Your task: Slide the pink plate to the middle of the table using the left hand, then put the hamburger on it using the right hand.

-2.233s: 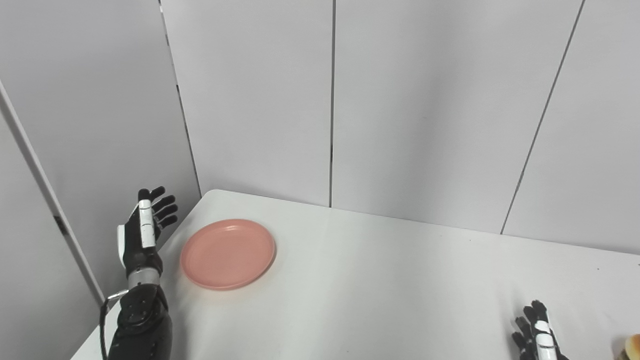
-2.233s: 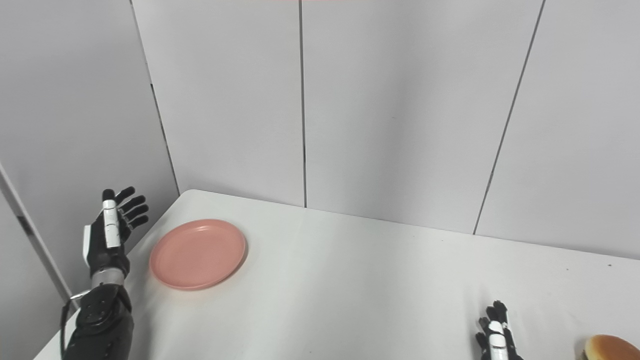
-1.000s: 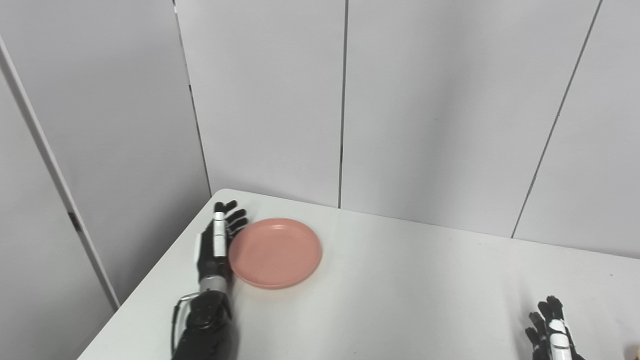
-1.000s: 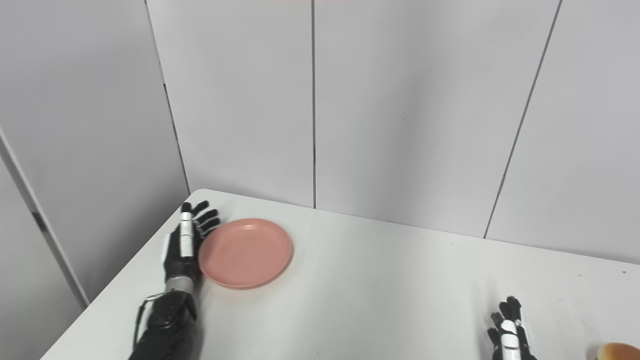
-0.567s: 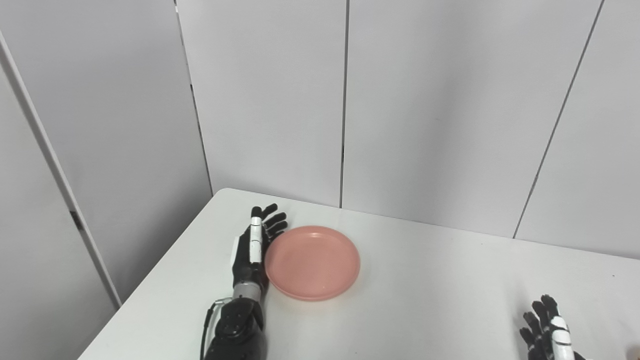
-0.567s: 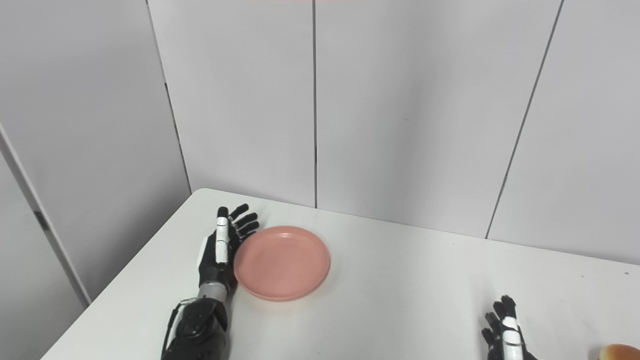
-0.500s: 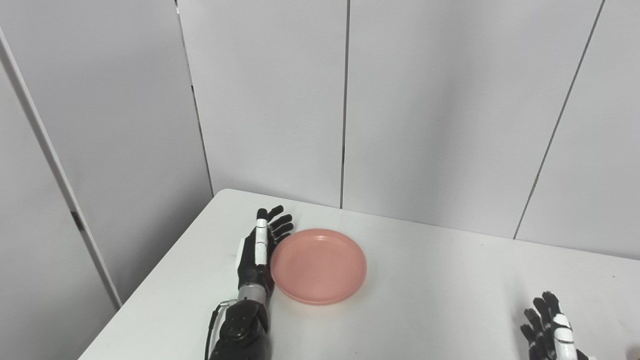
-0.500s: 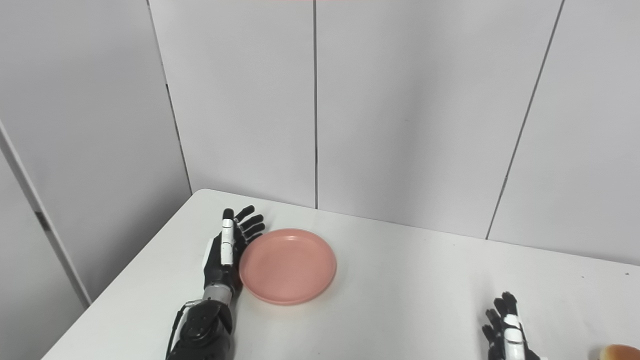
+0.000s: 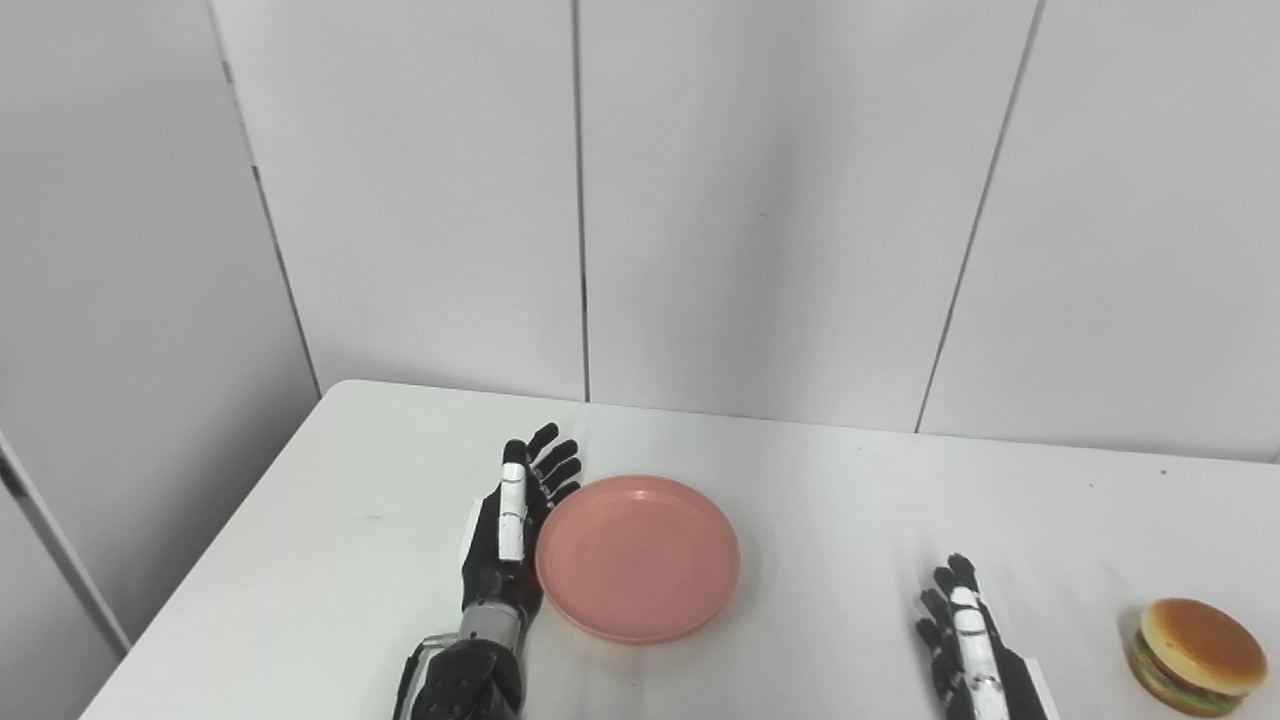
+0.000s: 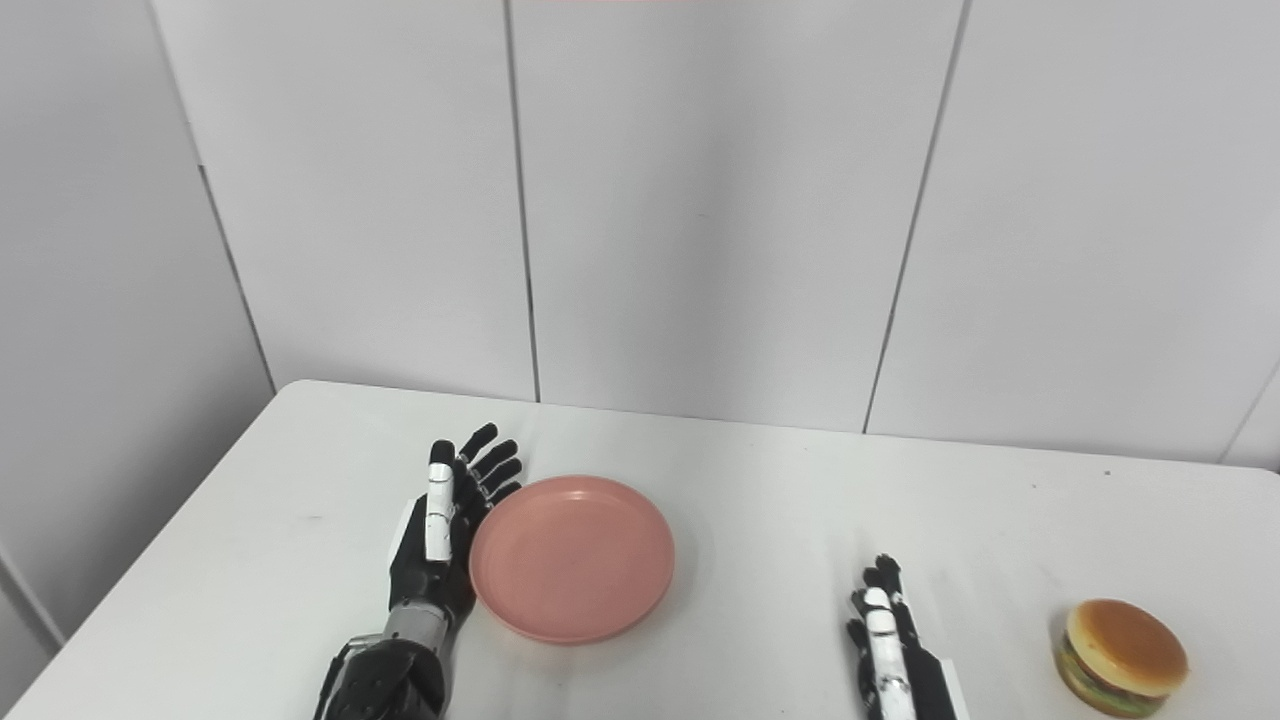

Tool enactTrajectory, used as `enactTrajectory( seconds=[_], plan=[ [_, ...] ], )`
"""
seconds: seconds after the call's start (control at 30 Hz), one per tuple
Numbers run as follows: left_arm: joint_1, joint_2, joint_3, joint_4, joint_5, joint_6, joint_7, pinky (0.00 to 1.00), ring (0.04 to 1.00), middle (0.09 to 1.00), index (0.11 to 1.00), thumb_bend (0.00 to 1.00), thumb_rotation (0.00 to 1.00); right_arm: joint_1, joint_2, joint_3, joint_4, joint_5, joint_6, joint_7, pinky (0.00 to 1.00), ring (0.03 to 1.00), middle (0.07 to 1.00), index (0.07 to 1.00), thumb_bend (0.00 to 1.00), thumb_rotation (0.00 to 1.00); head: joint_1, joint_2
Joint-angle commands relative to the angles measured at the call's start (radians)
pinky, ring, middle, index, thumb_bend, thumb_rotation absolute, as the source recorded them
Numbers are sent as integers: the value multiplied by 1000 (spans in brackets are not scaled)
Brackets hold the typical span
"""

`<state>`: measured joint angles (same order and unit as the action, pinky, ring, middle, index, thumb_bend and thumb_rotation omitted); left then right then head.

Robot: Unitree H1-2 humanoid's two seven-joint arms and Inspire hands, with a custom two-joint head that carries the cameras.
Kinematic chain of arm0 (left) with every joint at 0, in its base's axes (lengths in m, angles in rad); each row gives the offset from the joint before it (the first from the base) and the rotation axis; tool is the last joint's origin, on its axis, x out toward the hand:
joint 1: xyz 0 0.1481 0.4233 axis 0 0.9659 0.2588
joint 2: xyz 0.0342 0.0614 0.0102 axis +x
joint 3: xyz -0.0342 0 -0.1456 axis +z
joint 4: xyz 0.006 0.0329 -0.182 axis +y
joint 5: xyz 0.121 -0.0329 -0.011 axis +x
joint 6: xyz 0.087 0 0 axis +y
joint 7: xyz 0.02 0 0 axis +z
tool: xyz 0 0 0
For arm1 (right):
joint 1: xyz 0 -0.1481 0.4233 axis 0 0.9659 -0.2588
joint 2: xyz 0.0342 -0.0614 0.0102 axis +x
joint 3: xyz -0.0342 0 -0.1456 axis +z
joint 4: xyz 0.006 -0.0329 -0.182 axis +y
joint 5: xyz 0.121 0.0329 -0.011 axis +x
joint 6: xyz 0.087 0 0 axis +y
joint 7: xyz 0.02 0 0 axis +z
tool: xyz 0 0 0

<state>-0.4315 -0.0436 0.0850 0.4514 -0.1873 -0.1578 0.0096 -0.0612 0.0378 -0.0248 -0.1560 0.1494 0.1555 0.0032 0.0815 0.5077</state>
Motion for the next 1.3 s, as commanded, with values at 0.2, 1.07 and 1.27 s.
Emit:
enactTrajectory(
  seconds=[0.2, 1.07, 1.27],
  plan=[
    [121, -68, -86, -85, 42, 37, -26, 877, 890, 884, 883, 802, 1000, -24, 35, 21, -38, 3, -38, 7, 1000, 1000, 1000, 1000, 495, 856, -61, 15],
    [217, -92, -167, -205, 58, 98, -90, 976, 976, 968, 965, 775, 1000, -41, 63, 44, -4, -56, -67, -13, 1000, 1000, 1000, 1000, 498, 874, -169, 28],
    [216, -95, -174, -188, 110, 61, -57, 1000, 999, 999, 999, 758, 1000, -57, 21, 64, 28, -166, -160, -26, 1000, 1000, 1000, 1000, 539, 920, -181, 27]
  ],
)
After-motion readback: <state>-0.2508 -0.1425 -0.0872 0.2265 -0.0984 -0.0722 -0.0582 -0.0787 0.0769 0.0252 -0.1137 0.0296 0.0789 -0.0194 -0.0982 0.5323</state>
